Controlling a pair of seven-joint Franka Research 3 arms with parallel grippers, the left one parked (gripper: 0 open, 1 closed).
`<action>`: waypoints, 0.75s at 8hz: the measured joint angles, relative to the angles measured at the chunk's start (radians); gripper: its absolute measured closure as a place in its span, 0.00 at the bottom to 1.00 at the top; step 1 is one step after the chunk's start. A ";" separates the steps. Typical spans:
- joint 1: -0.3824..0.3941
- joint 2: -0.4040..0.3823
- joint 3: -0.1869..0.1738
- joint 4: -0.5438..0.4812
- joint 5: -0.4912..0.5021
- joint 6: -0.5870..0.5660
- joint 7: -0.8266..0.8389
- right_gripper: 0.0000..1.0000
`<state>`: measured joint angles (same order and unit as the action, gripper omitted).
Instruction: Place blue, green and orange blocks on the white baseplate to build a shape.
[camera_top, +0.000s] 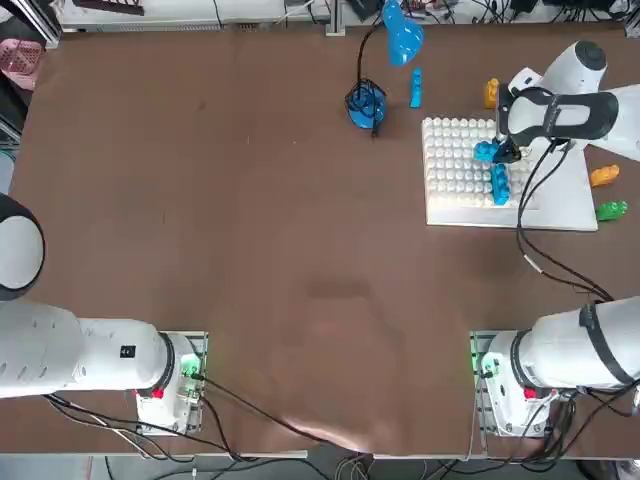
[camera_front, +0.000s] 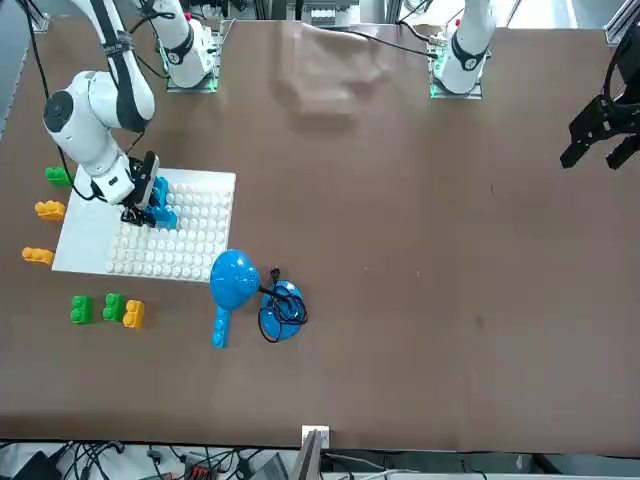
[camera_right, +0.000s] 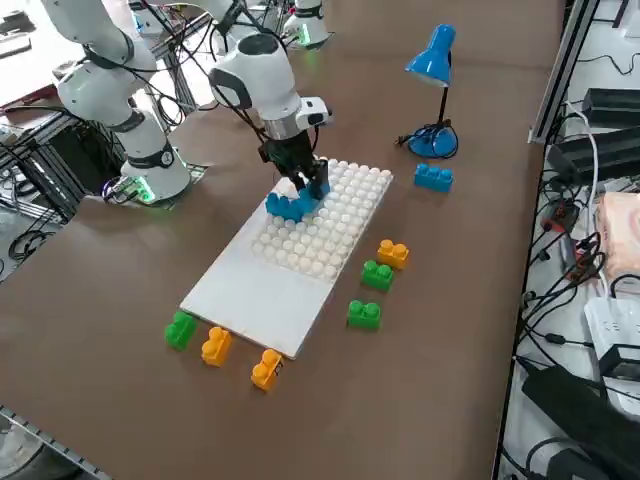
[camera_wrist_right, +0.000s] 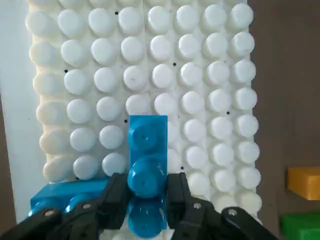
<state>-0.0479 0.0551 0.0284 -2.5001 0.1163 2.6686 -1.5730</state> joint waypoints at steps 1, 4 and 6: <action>0.000 0.003 0.000 -0.013 0.000 0.020 -0.001 0.62; 0.000 0.015 0.003 -0.019 0.000 0.047 -0.003 0.62; 0.000 0.037 0.003 -0.020 0.000 0.073 -0.004 0.62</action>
<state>-0.0477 0.0923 0.0310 -2.5203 0.1164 2.7415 -1.5767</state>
